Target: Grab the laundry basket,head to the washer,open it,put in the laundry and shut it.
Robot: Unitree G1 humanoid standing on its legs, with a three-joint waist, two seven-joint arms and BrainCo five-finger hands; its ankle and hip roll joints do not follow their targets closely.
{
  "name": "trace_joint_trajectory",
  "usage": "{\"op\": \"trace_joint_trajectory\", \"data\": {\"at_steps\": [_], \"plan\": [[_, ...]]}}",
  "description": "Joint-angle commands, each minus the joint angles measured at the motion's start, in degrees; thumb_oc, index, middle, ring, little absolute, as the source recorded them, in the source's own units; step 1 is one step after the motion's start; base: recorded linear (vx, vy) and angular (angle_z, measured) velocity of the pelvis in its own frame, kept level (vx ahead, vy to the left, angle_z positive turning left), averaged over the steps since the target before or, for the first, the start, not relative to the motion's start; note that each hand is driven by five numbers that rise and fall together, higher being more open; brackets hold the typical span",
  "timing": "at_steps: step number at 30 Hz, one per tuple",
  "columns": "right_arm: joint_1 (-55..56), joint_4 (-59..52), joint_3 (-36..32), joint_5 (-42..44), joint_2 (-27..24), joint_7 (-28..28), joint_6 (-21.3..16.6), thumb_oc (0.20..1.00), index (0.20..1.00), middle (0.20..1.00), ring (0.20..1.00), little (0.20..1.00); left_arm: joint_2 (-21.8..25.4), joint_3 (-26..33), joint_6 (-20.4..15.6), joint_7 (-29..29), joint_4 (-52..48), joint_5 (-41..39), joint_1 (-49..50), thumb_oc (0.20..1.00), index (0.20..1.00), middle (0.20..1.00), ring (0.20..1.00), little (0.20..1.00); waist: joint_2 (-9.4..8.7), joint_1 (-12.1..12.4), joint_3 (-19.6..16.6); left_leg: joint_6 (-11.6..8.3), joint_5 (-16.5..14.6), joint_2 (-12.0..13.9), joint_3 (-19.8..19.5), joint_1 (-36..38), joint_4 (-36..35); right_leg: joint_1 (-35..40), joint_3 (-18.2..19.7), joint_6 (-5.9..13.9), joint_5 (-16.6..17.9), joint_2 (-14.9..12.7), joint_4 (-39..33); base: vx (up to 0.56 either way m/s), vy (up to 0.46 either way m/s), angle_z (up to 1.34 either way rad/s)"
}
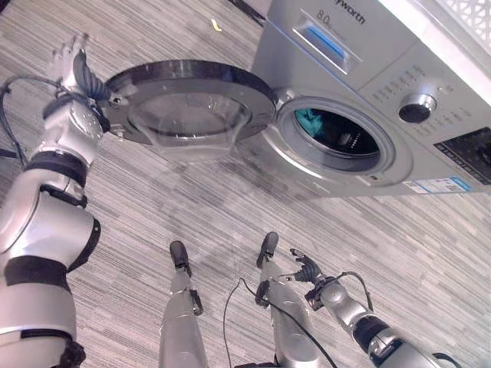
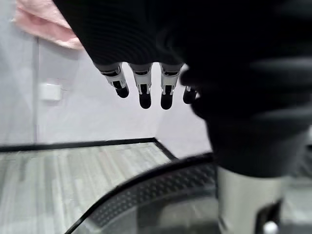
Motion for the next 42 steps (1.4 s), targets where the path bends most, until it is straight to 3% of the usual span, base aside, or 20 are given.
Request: {"op": "trace_joint_trajectory", "data": {"at_steps": [1,9,12,13,15,17,18,19,20,23,30,34,36,40,42], "plan": [[2.2,-0.1,0.8,1.1,-2.1,-0.4,-0.8,1.000,1.000,1.000,1.000,1.000,2.0,-1.5,-0.9,0.4,4.3,-0.2,-5.1,1.000,1.000,1.000,1.000,1.000,-0.86,-1.2,-1.4,1.93,-5.4,0.2,-2.9,-5.4,7.3,0.6,4.2,7.00,-2.2,-4.4,2.6,0.04,-0.004,-0.13],[2.0,-3.7,0.1,1.0,-3.7,-0.1,-0.8,1.000,1.000,1.000,1.000,1.000,-2.5,-1.4,-2.6,-6.2,2.0,-0.6,0.1,1.000,1.000,1.000,1.000,1.000,-0.95,-2.5,-1.9,2.18,-6.5,0.3,-3.1,-6.9,8.9,-1.2,5.5,6.67,-2.3,-4.1,3.1,0.02,0.015,-0.09],[2.2,-4.1,-0.5,0.7,-4.1,0.1,-0.5,1.000,1.000,1.000,1.000,1.000,-8.3,-1.2,-4.2,-9.3,-4.1,-2.8,3.8,1.000,1.000,1.000,1.000,1.000,-0.30,-2.5,-1.9,2.27,-6.8,0.0,-3.5,-7.1,9.0,-1.2,5.5,6.56,-2.7,-4.2,3.3,0.01,-0.010,-0.01],[2.3,-4.1,-0.5,0.7,-4.2,0.1,-0.5,1.000,1.000,1.000,1.000,1.000,-8.4,-1.1,-4.2,-9.3,-4.2,-2.8,3.9,1.000,1.000,1.000,1.000,1.000,-0.25,-2.5,-1.9,2.27,-6.8,0.0,-3.5,-7.1,9.0,-1.2,5.5,6.56,-2.7,-4.2,3.3,0.01,-0.017,0.03],[3.1,-3.3,-1.7,0.3,-3.7,-0.1,0.1,1.000,1.000,1.000,1.000,1.000,-14.4,1.2,-6.0,-10.3,-14.3,-9.2,10.8,1.000,1.000,1.000,1.000,1.000,0.82,-1.6,-1.7,2.46,-6.9,-0.5,-3.7,-6.2,8.8,-0.5,5.3,6.43,-3.2,-4.6,3.6,0.01,-0.009,0.04],[3.2,-3.4,-1.6,0.2,-3.7,-0.1,0.1,1.000,1.000,1.000,1.000,1.000,-14.4,1.3,-5.9,-10.3,-14.5,-9.2,11.0,1.000,1.000,1.000,1.000,1.000,0.88,-1.6,-1.8,2.46,-6.9,-0.5,-3.7,-6.2,8.8,-0.4,5.3,6.43,-3.2,-4.6,3.6,0.01,-0.008,0.08],[3.9,-1.3,-2.6,-1.0,-3.2,-0.3,1.1,1.000,1.000,1.000,1.000,1.000,-22.6,0.8,-7.7,-11.5,-25.4,-15.4,19.8,1.000,1.000,1.000,1.000,1.000,2.08,-0.6,-1.7,2.61,-7.0,-1.1,-3.6,-4.3,8.0,1.1,5.0,6.18,-3.9,-5.1,3.8,0.03,-0.034,0.11],[4.0,-0.6,-2.9,-1.5,-3.1,-0.5,1.5,1.000,1.000,1.000,1.000,1.000,-25.7,0.5,-8.2,-12.2,-28.0,-17.4,23.1,1.000,1.000,1.000,1.000,1.000,2.37,-0.3,-1.7,2.62,-7.0,-1.2,-3.6,-3.7,7.7,1.6,4.9,6.09,-4.2,-5.3,3.9,0.03,-0.034,0.12],[4.1,-0.7,-2.9,-1.5,-3.1,-0.5,1.5,1.000,1.000,1.000,1.000,1.000,-25.7,0.4,-8.2,-12.1,-28.1,-17.4,23.2,1.000,1.000,1.000,1.000,1.000,2.41,-0.3,-1.7,2.61,-6.9,-1.2,-3.6,-3.6,7.7,1.7,4.8,6.08,-4.2,-5.3,3.9,0.02,-0.036,0.13],[4.7,1.2,-3.7,-2.6,-2.1,-0.6,2.5,1.000,1.000,1.000,1.000,1.000,-37.8,-2.9,-8.4,-15.8,-35.3,-25.9,35.3,1.000,1.000,1.000,1.000,1.000,3.63,0.7,-2.0,2.59,-6.9,-1.6,-3.2,0.2,5.9,4.3,4.9,5.68,-5.3,-5.5,4.0,0.04,-0.041,0.31],[2.5,6.1,-3.4,-2.3,0.1,-2.7,3.0,1.000,1.000,1.000,1.000,1.000,-47.6,-10.3,-7.6,-17.3,-36.2,-31.6,41.5,1.000,1.000,1.000,1.000,1.000,4.92,1.0,-2.3,2.67,-7.3,-0.7,-1.8,7.5,3.8,8.9,6.9,5.00,-7.0,-4.6,3.6,0.01,-0.055,-0.08],[1.5,9.6,-2.6,-3.3,0.3,-3.0,3.2,1.000,1.000,1.000,1.000,1.000,-48.3,-11.7,-7.7,-17.2,-36.7,-29.9,40.7,1.000,1.000,1.000,1.000,1.000,5.59,0.8,-2.9,2.55,-6.8,-0.2,-0.8,10.2,1.8,10.2,7.8,4.89,-7.2,-4.1,3.0,0.02,-0.034,-0.45],[2.2,12.7,-2.0,-5.5,-0.1,-2.4,3.7,1.000,1.000,1.000,1.000,1.000,-46.3,-11.7,-8.1,-17.4,-38.9,-29.2,41.0,1.000,1.000,1.000,1.000,1.000,6.65,0.8,-4.2,2.30,-5.9,0.2,-0.4,12.3,-0.1,11.3,7.4,4.82,-7.7,-3.7,2.7,0.05,-0.093,-0.38],[4.5,13.8,-3.2,-7.9,-2.1,-0.9,4.0,1.000,1.000,1.000,1.000,1.000,-36.2,-7.7,-7.5,-20.9,-46.8,-30.9,46.2,1.000,1.000,1.000,1.000,1.000,9.08,2.0,-6.4,1.49,-4.6,0.6,-0.3,14.7,-2.0,13.7,6.7,4.53,-8.4,-2.9,1.9,0.05,-0.065,-0.08],[4.2,15.1,-3.8,-7.5,-1.5,-0.3,4.4,1.000,1.000,1.000,1.000,1.000,-34.3,-6.3,-7.1,-22.1,-47.2,-31.3,48.0,1.000,1.000,1.000,1.000,1.000,9.73,2.5,-7.0,1.37,-4.4,0.7,-0.4,15.5,-2.6,14.5,6.5,4.42,-8.6,-2.6,1.6,0.06,-0.044,-0.03]]}}
